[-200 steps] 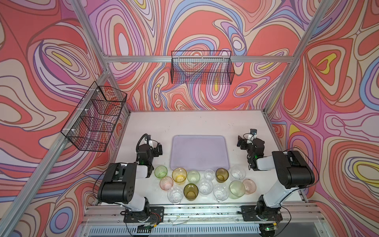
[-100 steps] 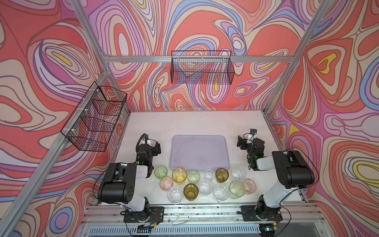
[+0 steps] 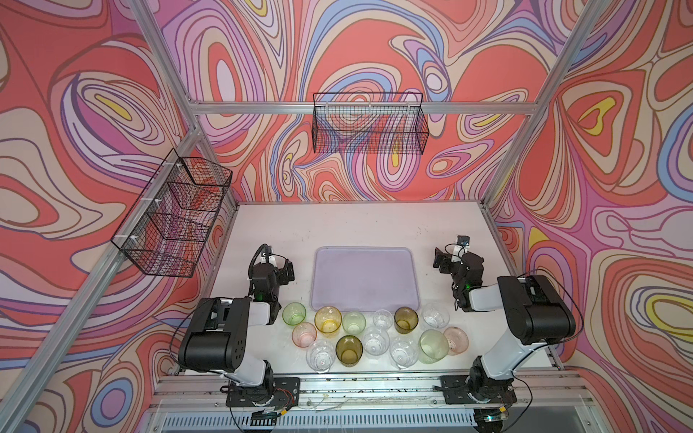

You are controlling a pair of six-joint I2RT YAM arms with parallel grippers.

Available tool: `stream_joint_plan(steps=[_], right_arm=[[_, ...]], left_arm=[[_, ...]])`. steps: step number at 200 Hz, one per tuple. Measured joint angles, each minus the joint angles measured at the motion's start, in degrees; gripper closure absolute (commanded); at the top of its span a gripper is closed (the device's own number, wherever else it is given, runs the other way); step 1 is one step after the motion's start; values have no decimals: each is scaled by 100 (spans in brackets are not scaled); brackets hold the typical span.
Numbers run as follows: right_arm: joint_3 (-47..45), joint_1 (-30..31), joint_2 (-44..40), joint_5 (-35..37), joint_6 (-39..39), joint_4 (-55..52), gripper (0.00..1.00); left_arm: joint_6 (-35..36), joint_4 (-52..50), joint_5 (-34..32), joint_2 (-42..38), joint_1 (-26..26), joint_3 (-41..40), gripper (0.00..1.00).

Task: Place the glasses into the tray
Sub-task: Pick up the glass from the bottom-right of the table.

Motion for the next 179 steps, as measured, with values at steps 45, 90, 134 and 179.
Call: stream_joint_plan(steps=[45,90,134,179], right_arm=[[52,0,-435,-94,-22,-643,2],[1353,0,-1281,-35,195,-2677,2],[3047,2,-1377,-109,658,-5515,2],[4273,52,-1375,-442,1071,-8253,5]], left_arm=[[42,-957,109,-278,0,363,0],[122,-2006,166,-951,-144,1207,0],[-291,-4111,243,-1499,-216,2627,0],[-881,-6019,772,-1519,-225,4151,0]])
